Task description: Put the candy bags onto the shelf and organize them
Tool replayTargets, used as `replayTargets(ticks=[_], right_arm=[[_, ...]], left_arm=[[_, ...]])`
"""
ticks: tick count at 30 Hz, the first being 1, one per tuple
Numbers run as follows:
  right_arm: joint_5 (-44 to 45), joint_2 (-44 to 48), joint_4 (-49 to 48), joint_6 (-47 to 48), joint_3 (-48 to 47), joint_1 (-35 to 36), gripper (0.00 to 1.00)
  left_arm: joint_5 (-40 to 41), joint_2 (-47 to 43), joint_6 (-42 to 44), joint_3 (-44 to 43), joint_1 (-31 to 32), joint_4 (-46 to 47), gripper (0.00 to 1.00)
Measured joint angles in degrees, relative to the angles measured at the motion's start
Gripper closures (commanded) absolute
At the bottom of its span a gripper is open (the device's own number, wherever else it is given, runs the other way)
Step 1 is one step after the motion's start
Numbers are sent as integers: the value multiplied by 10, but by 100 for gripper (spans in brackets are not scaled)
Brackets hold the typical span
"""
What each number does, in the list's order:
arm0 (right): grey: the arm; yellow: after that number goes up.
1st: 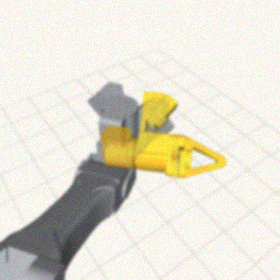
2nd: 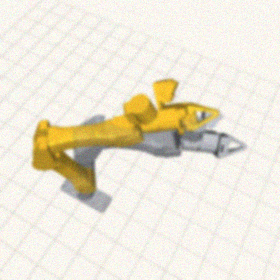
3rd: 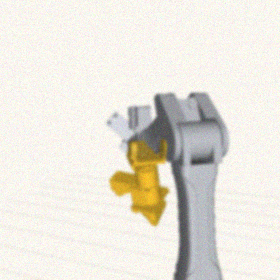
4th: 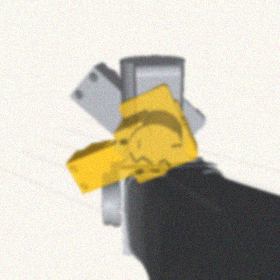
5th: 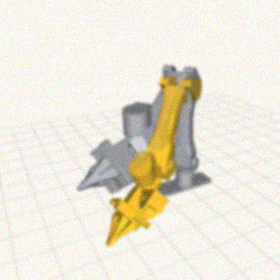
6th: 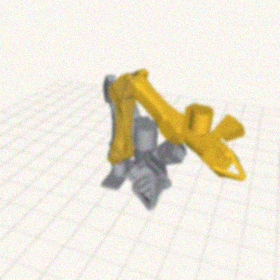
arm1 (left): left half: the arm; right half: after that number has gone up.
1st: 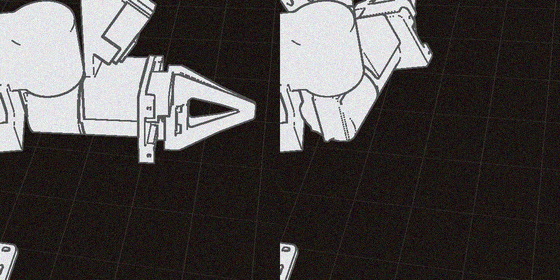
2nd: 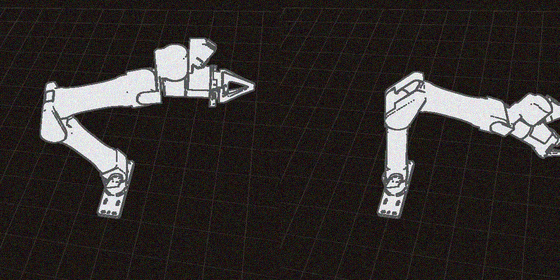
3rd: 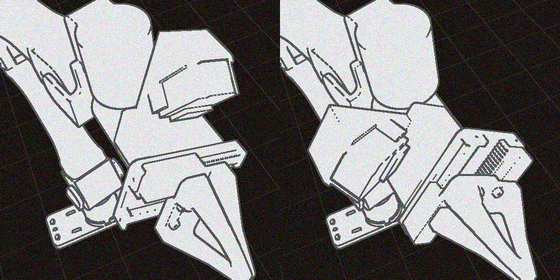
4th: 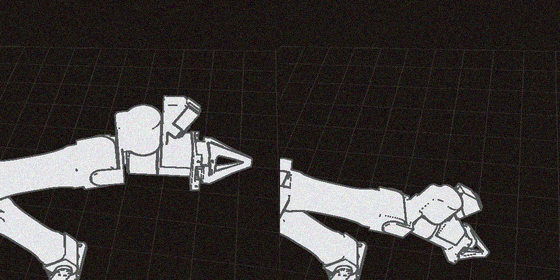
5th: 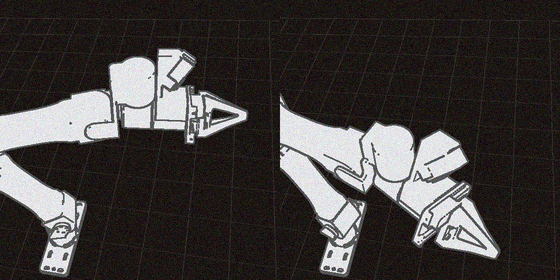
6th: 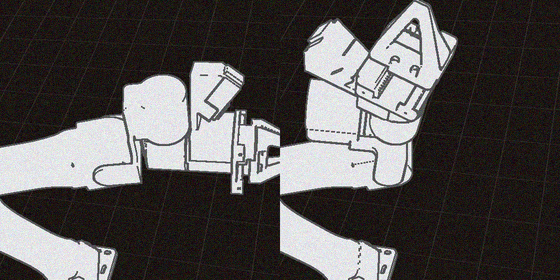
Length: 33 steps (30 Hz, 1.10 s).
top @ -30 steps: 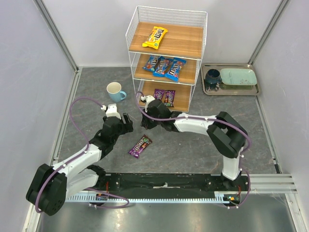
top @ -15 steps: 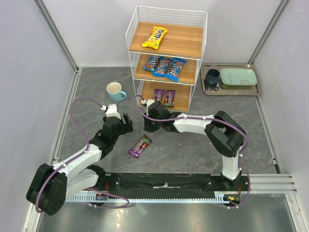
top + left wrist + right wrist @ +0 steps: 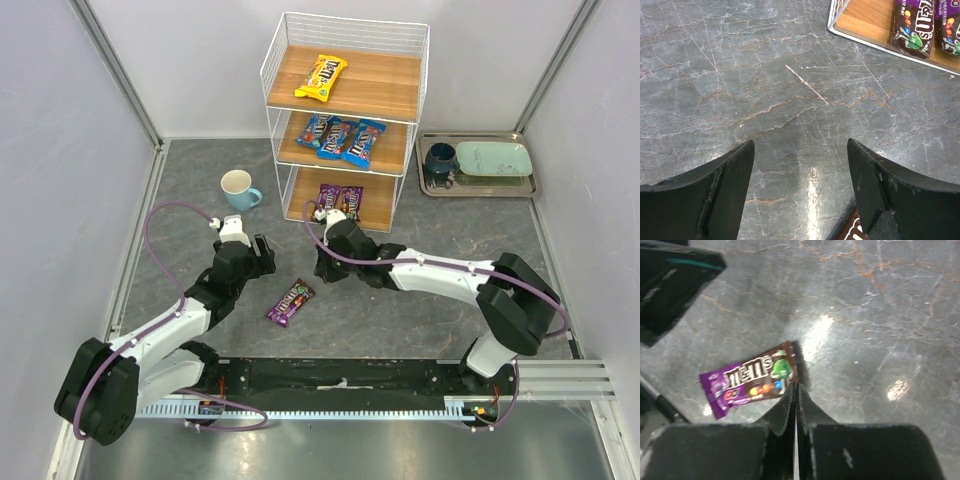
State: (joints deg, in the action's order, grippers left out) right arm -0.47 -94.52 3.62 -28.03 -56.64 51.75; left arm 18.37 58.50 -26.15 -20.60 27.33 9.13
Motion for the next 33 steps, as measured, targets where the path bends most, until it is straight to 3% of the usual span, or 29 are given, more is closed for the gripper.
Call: replayTargets(ticks=[5,13,21,33], right_arm=[[6,24,10,-31,10,32,100],[19,-40,53,-68,19,82,100],[55,-78,71,-85,-11,88,100],[104,-158,22,-95,-94,88,100]], left_arm=[[0,0,0,0,0,0,19],[0,0,0,0,-3,0,19],[0,1,0,0,-3,0,19],[0,1,0,0,-3,0,19]])
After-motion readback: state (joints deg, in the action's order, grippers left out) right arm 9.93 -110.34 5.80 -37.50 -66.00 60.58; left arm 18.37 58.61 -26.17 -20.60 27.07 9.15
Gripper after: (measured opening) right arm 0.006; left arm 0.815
